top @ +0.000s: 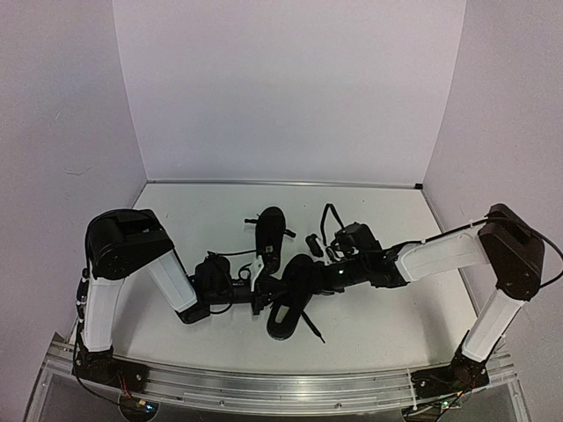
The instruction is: Tie the shoes
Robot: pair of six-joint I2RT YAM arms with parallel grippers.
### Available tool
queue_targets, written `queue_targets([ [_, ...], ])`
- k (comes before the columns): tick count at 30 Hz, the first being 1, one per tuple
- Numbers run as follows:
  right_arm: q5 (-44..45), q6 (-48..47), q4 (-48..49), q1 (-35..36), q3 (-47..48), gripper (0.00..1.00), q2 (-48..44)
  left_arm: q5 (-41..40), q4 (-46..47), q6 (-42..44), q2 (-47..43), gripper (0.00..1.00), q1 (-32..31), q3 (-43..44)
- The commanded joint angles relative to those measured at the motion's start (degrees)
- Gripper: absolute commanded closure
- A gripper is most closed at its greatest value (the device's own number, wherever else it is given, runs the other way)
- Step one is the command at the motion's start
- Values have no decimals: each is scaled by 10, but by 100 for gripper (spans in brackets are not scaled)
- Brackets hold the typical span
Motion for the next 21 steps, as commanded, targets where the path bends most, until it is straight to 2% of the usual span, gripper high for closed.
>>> queue_targets([
  [1,-18,6,31,2,10,77,13,22,78,11,7,100,0,5],
  [6,-27,9,39,2,11,82,19,23,84,10,9,100,0,4],
  [12,-23,10,39,2,6,99,10,24,85,12,7,100,0,2],
  [16,-11,11,39,2,-3,100,-6,22,82,12,5,99,0,-2],
  [21,13,12,39,1,-16,100,-33,9,63,35,-14,88,1,-16],
])
